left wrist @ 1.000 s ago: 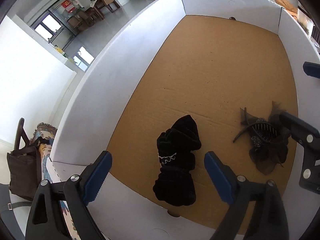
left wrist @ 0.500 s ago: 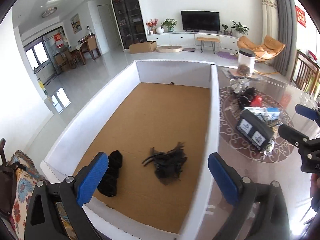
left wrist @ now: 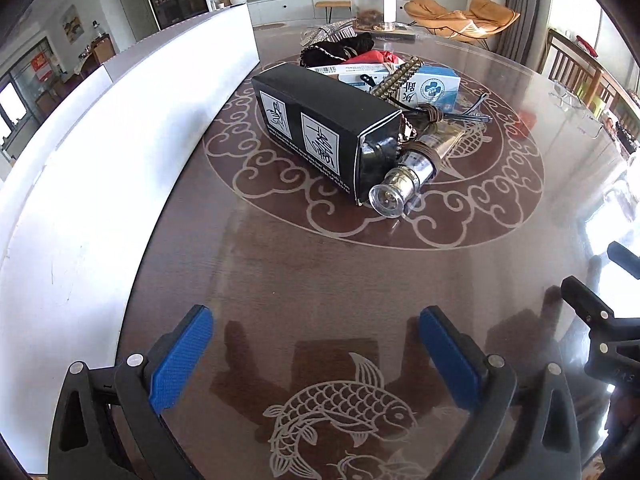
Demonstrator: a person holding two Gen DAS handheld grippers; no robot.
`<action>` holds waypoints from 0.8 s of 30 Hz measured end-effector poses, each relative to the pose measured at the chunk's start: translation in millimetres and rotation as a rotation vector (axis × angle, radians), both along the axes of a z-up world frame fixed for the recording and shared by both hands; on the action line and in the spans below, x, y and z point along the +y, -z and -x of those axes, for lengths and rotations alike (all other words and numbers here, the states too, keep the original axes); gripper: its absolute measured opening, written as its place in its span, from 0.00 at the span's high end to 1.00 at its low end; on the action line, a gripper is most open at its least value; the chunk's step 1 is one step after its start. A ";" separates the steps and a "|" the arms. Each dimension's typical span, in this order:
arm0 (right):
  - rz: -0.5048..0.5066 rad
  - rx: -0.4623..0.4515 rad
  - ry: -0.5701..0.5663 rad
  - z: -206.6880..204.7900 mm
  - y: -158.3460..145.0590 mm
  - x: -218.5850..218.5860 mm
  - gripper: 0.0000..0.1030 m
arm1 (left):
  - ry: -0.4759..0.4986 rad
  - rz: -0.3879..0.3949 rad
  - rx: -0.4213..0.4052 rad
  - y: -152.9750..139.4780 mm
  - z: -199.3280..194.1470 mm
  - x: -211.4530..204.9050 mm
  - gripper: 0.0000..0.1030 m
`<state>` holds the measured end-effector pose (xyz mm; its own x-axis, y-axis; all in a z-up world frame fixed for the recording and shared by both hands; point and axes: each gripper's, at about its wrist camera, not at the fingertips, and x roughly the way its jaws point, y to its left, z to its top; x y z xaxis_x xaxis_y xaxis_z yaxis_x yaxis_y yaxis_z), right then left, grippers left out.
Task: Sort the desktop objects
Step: 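Withdraw both tools from the bin back over the table, then move the left gripper onto the black rectangular box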
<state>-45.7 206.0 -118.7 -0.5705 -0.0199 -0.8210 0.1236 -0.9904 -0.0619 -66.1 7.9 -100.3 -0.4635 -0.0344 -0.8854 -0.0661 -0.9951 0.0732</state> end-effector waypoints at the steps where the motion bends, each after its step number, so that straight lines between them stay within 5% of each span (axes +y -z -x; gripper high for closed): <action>1: 0.000 0.011 -0.004 -1.4 -0.7 -0.1 0.00 | -0.004 -0.007 -0.007 0.2 5.3 0.2 0.00; 12: 0.045 0.004 0.007 1.2 0.0 -0.3 0.00 | -0.123 -0.016 0.126 -51.0 73.0 4.1 0.00; 17: 0.045 0.004 0.007 1.3 0.1 -0.4 0.00 | -0.139 0.014 0.057 -24.3 95.0 -5.3 0.00; 21: 0.045 0.004 0.007 1.3 0.1 -0.6 0.00 | -0.159 0.015 0.043 -6.0 74.4 -28.2 0.00; 24: 0.045 0.004 0.007 1.4 0.2 -0.7 0.00 | -0.085 -0.032 0.019 5.7 55.9 -34.0 0.00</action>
<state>-47.0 205.3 -118.9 -0.5745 -0.0530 -0.8168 0.1166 -0.9930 -0.0176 -122.0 -26.1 -106.0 -0.4765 -0.0464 -0.8779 0.0197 -0.9989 0.0421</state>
